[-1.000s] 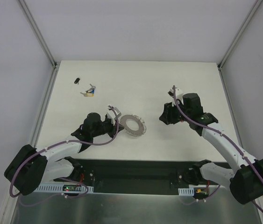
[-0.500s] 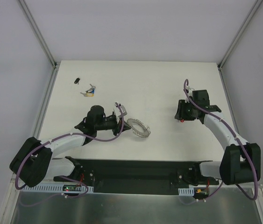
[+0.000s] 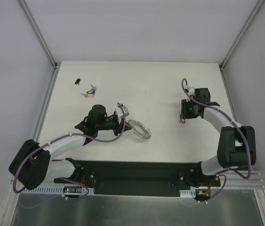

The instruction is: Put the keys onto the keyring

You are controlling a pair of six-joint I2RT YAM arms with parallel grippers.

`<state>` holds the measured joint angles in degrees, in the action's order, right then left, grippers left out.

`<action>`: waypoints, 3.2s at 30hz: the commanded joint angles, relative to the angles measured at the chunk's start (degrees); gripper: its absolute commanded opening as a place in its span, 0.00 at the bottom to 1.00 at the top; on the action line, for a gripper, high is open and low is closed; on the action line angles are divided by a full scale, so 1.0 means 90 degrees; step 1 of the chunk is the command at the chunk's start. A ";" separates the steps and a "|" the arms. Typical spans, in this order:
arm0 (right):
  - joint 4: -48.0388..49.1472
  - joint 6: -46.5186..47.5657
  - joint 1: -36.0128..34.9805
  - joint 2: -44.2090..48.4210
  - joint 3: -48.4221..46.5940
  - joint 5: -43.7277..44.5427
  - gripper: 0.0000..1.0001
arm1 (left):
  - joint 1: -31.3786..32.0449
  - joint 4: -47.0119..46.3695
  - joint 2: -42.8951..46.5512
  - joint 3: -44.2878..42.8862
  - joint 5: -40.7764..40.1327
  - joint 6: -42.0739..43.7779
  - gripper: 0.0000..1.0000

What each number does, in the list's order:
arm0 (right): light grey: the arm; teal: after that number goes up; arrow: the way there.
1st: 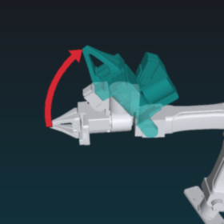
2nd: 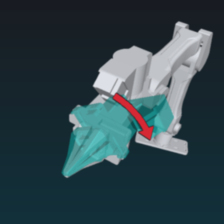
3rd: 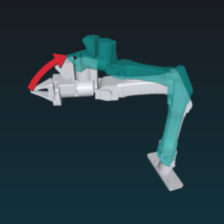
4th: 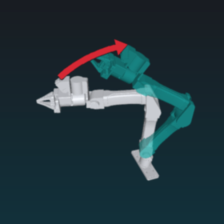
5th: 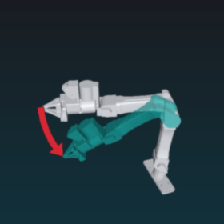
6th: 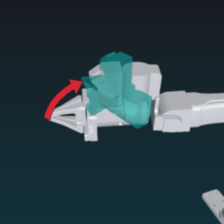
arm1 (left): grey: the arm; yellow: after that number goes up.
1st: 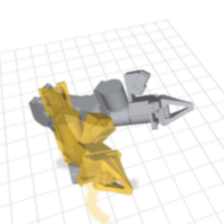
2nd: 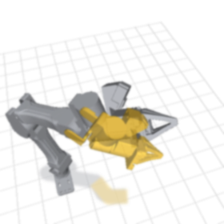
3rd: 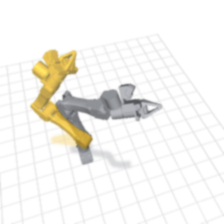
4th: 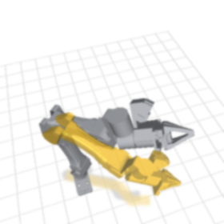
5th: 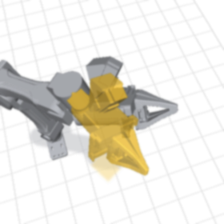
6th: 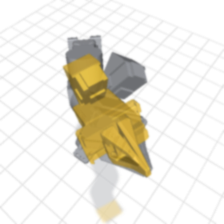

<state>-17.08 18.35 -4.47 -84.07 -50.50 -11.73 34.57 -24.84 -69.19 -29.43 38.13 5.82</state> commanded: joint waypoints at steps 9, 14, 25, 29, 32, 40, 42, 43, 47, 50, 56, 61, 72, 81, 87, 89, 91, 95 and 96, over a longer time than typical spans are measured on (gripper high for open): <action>0.0492 0.0861 0.0135 -0.0795 -0.0541 -0.0396 0.27 | 0.0046 0.0260 0.0266 -0.0246 -0.0096 0.0349 0.00; 0.0491 0.0940 0.0135 -0.0922 -0.0522 -0.0289 0.26 | 0.0046 0.0299 0.0237 -0.0275 -0.0096 0.0378 0.00; 0.0560 0.1037 0.0126 -0.1147 -0.0561 -0.0328 0.24 | 0.0036 0.0377 0.0246 -0.0285 -0.0086 0.0368 0.00; 0.0570 0.1067 0.0135 -0.1205 -0.0580 -0.0309 0.24 | 0.0046 0.0445 0.0266 -0.0314 -0.0086 0.0378 0.00; 0.0609 0.1096 0.0135 -0.1235 -0.0590 -0.0299 0.24 | 0.0046 0.0465 0.0256 -0.0324 -0.0076 0.0369 0.00; 0.0628 0.1135 0.0126 -0.1176 -0.0609 -0.0357 0.23 | 0.0046 0.0553 0.0246 -0.0363 -0.0076 0.0378 0.00; 0.0609 0.1145 0.0135 -0.1108 -0.0619 -0.0348 0.23 | 0.0046 0.0563 0.0246 -0.0373 -0.0076 0.0368 0.00; 0.0599 0.1145 0.0135 -0.1079 -0.0619 -0.0338 0.23 | 0.0046 0.0572 0.0236 -0.0373 -0.0076 0.0368 0.00; 0.0580 0.1213 0.0126 -0.1098 -0.0639 -0.0270 0.22 | 0.0046 0.0612 0.0227 -0.0392 -0.0086 0.0359 0.00; 0.0580 0.1233 0.0126 -0.1108 -0.0639 -0.0230 0.22 | 0.0046 0.0641 0.0227 -0.0412 -0.0076 0.0368 0.00; 0.0580 0.1262 0.0126 -0.1166 -0.0668 -0.0221 0.20 | 0.0046 0.0670 0.0217 -0.0421 -0.0067 0.0359 0.00; 0.0609 0.1262 0.0126 -0.1264 -0.0707 -0.0279 0.17 | 0.0046 0.0719 0.0217 -0.0460 -0.0086 0.0378 0.00; 0.0580 0.1311 0.0096 -0.1371 -0.0698 -0.0230 0.14 | 0.0046 0.0768 0.0227 -0.0500 -0.0067 0.0359 0.00; 0.0560 0.1379 0.0008 -0.1479 -0.0649 -0.0133 0.10 | 0.0046 0.0778 0.0275 -0.0470 -0.0067 0.0320 0.00; 0.0521 0.1408 -0.0089 -0.1265 -0.0658 -0.0093 0.01 | 0.0046 0.0778 0.0373 -0.0460 -0.0086 0.0349 0.00; 0.0472 0.1399 -0.0138 -0.1040 -0.0678 -0.0094 0.01 | 0.0046 0.0778 0.0412 -0.0490 -0.0086 0.0378 0.00; 0.0385 0.1399 -0.0245 -0.0855 -0.0697 -0.0103 0.01 | 0.0046 0.0778 0.0441 -0.0509 -0.0086 0.0427 0.00; 0.0228 0.1301 -0.0509 -0.0134 -0.0707 -0.0307 0.01 | 0.0046 0.0778 0.0480 -0.0607 -0.0047 0.0641 0.00; 0.0112 0.1262 -0.0645 0.0033 -0.0717 -0.0386 0.01 | 0.0046 0.0778 0.0490 -0.0626 -0.0008 0.0700 0.00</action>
<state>-14.06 30.09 -7.62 -92.07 -55.07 -12.71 34.57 -16.67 -66.70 -31.92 36.97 9.08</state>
